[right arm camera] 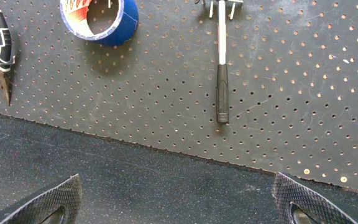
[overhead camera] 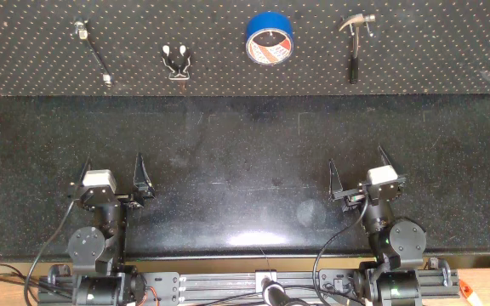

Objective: Place Tools Onto Pegboard

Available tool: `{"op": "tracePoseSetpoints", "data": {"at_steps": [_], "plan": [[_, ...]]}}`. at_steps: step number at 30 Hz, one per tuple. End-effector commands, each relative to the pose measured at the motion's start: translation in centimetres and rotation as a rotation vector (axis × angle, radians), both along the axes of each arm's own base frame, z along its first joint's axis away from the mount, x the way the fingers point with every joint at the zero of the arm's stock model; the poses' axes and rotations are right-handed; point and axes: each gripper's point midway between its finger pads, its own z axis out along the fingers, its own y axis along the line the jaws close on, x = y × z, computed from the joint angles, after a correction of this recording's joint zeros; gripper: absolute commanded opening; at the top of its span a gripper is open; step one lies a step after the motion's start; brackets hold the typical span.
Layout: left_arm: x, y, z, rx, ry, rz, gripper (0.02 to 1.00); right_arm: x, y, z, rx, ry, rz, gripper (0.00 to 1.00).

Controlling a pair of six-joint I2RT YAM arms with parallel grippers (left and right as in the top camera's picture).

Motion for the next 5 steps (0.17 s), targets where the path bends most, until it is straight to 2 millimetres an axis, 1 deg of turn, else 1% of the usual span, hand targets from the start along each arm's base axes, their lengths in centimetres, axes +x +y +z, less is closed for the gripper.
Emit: {"op": "tracePoseSetpoints", "data": {"at_steps": [1, 5], "plan": [[-0.03, 0.08, -0.12, -0.004, 0.002, 0.007, 0.996, 0.03, -0.35, -0.08, -0.014, -0.007, -0.017, 0.998], [-0.03, 0.08, -0.12, -0.004, 0.002, 0.007, 0.993, 0.03, -0.36, -0.08, -0.014, -0.007, -0.018, 0.998]]}}
